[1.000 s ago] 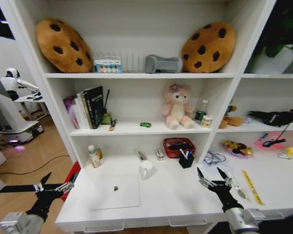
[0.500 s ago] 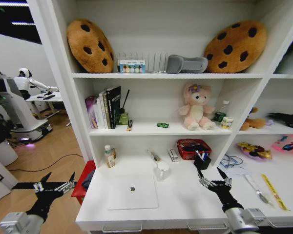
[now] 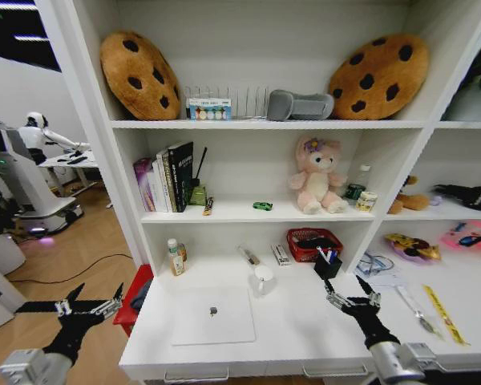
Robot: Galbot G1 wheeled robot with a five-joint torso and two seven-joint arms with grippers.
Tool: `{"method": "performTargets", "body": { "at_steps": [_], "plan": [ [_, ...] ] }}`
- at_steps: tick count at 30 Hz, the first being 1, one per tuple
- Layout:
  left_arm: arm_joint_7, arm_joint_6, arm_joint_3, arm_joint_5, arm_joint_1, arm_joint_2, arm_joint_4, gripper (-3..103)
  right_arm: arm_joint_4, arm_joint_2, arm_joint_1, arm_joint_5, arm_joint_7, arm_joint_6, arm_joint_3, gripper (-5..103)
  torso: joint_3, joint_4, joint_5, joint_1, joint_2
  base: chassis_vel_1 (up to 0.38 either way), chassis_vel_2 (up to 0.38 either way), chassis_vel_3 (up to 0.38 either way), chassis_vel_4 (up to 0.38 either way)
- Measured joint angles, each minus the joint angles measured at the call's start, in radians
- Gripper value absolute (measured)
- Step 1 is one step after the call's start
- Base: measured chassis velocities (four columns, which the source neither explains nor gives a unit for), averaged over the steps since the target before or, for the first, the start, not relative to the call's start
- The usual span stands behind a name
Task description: Organize the objects on the table.
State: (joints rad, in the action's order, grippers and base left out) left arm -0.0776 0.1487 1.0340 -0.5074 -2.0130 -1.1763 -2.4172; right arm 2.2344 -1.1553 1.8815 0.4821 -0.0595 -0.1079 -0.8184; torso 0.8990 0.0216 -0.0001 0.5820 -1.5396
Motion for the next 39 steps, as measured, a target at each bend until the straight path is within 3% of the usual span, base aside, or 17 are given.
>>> {"method": "performTargets", "body": {
  "at_steps": [17,25,27,29,32,35,36,39],
  "plan": [
    [0.000,0.000,0.000,0.000,0.000,0.000,0.000,100,0.000,0.000,0.000,0.000,0.000,0.000,0.000,100,0.000,-0.0002,-0.0006,0.000,0.000,0.150,-0.161,-0.168,0.166],
    [0.000,0.000,0.000,0.000,0.000,0.000,0.000,100,0.000,0.000,0.000,0.000,0.000,0.000,0.000,100,0.000,0.0002,0.0012,0.000,0.000,0.292,-0.295,-0.295,0.306],
    [0.000,0.000,0.000,0.000,0.000,0.000,0.000,100,0.000,0.000,0.000,0.000,0.000,0.000,0.000,100,0.000,-0.0002,-0.0010,0.000,0.000,0.332,-0.367,-0.320,0.363],
    [0.000,0.000,0.000,0.000,0.000,0.000,0.000,100,0.000,0.000,0.000,0.000,0.000,0.000,0.000,100,0.000,0.0001,0.0014,0.000,0.000,0.376,-0.359,-0.359,0.379],
    [0.000,0.000,0.000,0.000,0.000,0.000,0.000,100,0.000,0.000,0.000,0.000,0.000,0.000,0.000,100,0.000,0.0000,-0.0008,-0.001,0.000,0.353,-0.359,-0.379,0.372],
    [0.000,0.000,0.000,0.000,0.000,0.000,0.000,100,0.000,0.000,0.000,0.000,0.000,0.000,0.000,100,0.000,0.0001,0.0013,-0.001,-0.001,0.308,-0.323,-0.339,0.316],
    [0.000,0.000,0.000,0.000,0.000,0.000,0.000,100,0.000,0.000,0.000,0.000,0.000,0.000,0.000,100,-0.001,-0.0007,-0.0010,-0.001,-0.001,0.226,-0.102,-0.212,0.269],
    [-0.001,0.000,0.000,0.000,0.000,0.000,0.000,100,0.000,0.000,0.000,0.000,0.000,0.000,0.000,100,-0.001,-0.0009,-0.0002,-0.001,-0.001,0.167,-0.102,-0.200,0.203]
  ]
}}
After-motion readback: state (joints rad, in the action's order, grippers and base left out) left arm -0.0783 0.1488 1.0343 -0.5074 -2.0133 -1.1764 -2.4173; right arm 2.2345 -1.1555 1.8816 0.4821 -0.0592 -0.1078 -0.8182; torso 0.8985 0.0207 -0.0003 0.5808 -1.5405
